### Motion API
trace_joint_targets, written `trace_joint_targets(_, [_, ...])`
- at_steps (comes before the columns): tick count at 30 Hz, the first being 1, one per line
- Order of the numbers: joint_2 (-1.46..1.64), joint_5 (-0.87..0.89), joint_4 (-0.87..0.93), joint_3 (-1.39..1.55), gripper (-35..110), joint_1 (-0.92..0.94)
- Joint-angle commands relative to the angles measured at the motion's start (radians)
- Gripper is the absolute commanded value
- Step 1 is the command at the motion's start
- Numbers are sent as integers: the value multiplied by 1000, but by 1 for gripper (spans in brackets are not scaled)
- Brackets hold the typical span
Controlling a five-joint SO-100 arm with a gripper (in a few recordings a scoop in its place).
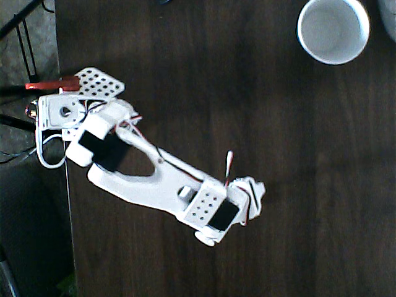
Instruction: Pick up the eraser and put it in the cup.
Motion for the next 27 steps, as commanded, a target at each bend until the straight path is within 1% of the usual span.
trace_joint_targets(1, [-23,17,11,-63,23,38])
trace_joint_targets(7, [-80,41,15,-95,23,48])
trace_joint_targets(15, [-238,101,115,-282,22,49])
trace_joint_targets(16, [-247,104,117,-293,18,49])
trace_joint_targets(18, [-258,109,117,-305,2,49])
trace_joint_targets(19, [-261,112,117,-305,0,49])
trace_joint_targets(27, [-256,104,121,-308,0,41])
